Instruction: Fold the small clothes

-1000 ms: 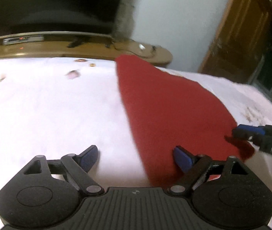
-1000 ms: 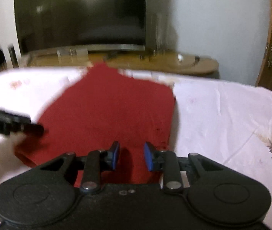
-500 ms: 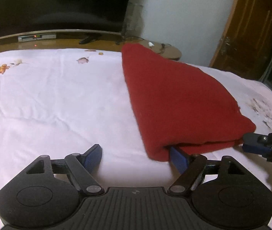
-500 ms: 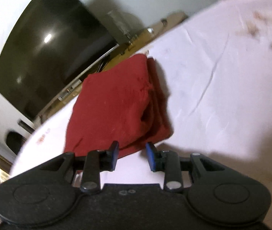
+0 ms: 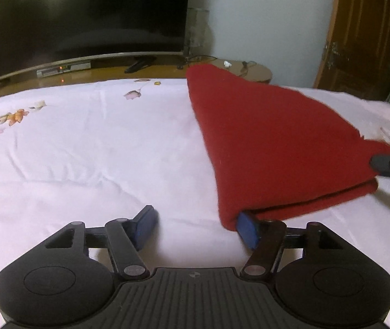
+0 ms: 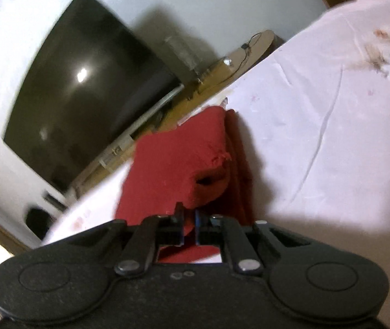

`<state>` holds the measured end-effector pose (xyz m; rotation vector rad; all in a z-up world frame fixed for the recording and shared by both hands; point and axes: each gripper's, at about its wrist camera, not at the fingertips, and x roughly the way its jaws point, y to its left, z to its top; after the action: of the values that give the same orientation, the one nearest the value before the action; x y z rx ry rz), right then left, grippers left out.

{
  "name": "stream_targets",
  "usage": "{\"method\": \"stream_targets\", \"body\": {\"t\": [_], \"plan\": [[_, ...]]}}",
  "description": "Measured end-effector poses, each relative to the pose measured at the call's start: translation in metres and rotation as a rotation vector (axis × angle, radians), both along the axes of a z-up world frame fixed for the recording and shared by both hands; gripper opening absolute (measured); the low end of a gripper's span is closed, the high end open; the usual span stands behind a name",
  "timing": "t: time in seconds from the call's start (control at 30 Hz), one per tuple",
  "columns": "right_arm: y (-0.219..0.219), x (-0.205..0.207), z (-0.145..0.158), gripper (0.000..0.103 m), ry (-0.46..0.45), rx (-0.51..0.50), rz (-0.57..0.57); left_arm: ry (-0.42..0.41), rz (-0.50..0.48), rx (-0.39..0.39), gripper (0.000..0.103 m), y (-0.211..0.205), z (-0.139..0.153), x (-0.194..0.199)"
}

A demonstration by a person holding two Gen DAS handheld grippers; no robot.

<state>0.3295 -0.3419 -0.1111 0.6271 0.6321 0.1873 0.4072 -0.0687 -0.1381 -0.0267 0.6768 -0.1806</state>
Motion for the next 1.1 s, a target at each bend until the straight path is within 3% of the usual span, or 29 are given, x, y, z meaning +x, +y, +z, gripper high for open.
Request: {"method": "stream_targets", "body": {"t": [0.1, 0.2, 0.33, 0.43, 0.53, 0.63, 0.73, 0.77, 0.83, 0.97, 1.1], "plan": [[-0.001, 0.009, -0.024, 0.007, 0.099, -0.039, 0.001, 0.014, 0.003, -0.012, 0.066, 0.002, 0.003, 0.004], [0.000, 0.009, -0.025, 0.007, 0.087, -0.042, -0.010, 0.025, -0.026, -0.017, 0.066, 0.008, 0.005, 0.000], [0.004, 0.004, -0.022, 0.008, 0.086, -0.068, -0.001, 0.030, -0.042, -0.086, 0.066, 0.034, 0.009, -0.014], [0.004, 0.001, -0.014, 0.018, 0.076, -0.081, 0.036, -0.031, -0.034, -0.203, 0.066, 0.054, 0.028, -0.019], [0.004, -0.012, 0.013, 0.022, -0.034, -0.114, 0.033, -0.068, -0.095, -0.236, 0.066, 0.041, 0.044, -0.004], [0.021, 0.004, 0.026, 0.021, -0.068, -0.219, 0.067, -0.082, -0.189, -0.285, 0.065, 0.012, 0.046, 0.017], [0.044, 0.022, 0.025, 0.021, -0.077, -0.351, 0.127, 0.014, -0.244, -0.314, 0.065, -0.012, 0.028, 0.030], [0.050, 0.026, 0.021, 0.018, -0.061, -0.408, 0.148, 0.057, -0.258, -0.318, 0.065, -0.017, 0.017, 0.032], [0.056, 0.034, 0.001, 0.018, 0.054, -0.548, 0.174, 0.033, -0.274, -0.289, 0.065, -0.020, 0.012, 0.027], [0.044, 0.021, -0.001, 0.017, 0.039, -0.517, 0.172, 0.048, -0.291, -0.275, 0.065, -0.018, 0.017, 0.028], [0.037, -0.001, 0.020, 0.026, -0.035, -0.512, 0.092, 0.043, -0.295, -0.253, 0.065, -0.016, 0.016, 0.026]]}}
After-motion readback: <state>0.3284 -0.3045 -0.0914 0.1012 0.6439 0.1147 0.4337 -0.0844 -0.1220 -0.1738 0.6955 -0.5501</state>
